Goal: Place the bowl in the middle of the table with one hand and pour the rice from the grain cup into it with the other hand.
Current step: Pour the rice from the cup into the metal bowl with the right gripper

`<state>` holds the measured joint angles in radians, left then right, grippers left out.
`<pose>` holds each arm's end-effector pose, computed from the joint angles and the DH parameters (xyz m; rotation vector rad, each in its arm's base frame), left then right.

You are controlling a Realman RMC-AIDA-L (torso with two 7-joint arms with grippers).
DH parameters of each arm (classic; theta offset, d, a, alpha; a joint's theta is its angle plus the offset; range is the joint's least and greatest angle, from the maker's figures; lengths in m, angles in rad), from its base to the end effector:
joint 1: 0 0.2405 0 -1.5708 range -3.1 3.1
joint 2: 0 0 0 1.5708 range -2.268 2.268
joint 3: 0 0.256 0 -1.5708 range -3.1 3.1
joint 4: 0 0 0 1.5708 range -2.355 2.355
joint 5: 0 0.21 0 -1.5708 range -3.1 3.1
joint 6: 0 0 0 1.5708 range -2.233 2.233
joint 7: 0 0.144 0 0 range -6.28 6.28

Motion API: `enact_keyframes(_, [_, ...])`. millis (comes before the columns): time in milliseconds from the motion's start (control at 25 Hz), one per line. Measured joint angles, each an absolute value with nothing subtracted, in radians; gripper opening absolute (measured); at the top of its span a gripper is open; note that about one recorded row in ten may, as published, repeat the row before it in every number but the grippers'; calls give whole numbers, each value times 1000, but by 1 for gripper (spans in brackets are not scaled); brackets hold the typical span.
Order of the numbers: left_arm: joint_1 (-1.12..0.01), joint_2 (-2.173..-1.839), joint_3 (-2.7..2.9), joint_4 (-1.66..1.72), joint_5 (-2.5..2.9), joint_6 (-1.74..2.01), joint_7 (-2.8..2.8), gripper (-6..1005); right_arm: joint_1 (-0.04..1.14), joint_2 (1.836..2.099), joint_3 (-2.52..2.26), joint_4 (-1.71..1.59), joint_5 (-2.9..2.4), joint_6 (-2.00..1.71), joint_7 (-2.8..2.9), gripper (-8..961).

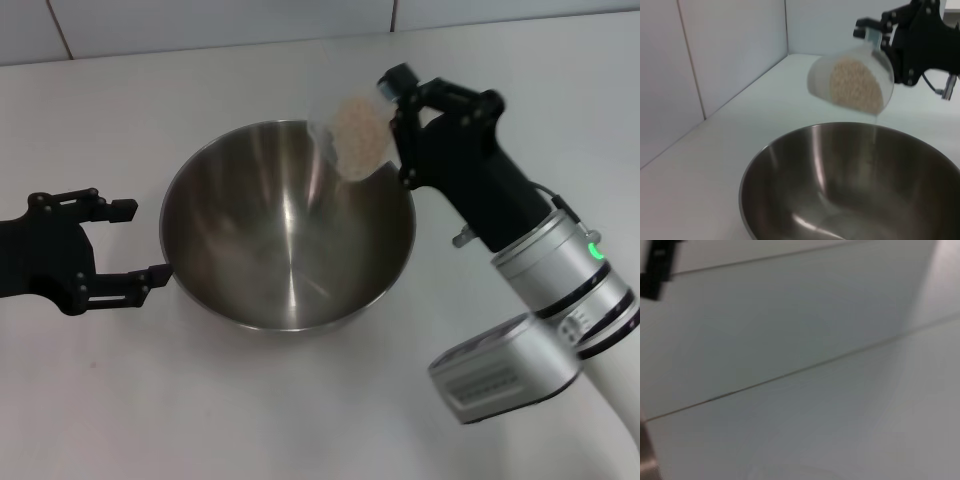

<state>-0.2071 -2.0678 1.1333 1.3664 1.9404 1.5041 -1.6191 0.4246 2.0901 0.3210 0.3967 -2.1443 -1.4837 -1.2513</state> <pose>-0.2363 0.2969 0.0424 -2.7588 -0.3028 -0.2860 0.2230 0.2809 -0.0704 -1.5000 -0.8448 0.2187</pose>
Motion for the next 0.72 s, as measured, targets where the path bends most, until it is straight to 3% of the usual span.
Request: enact_keyframes(720, [-215, -2068, 1155, 1358, 1940, 1501, -1621, 816, 450, 2092, 253, 486, -2170, -1326, -2165, 13])
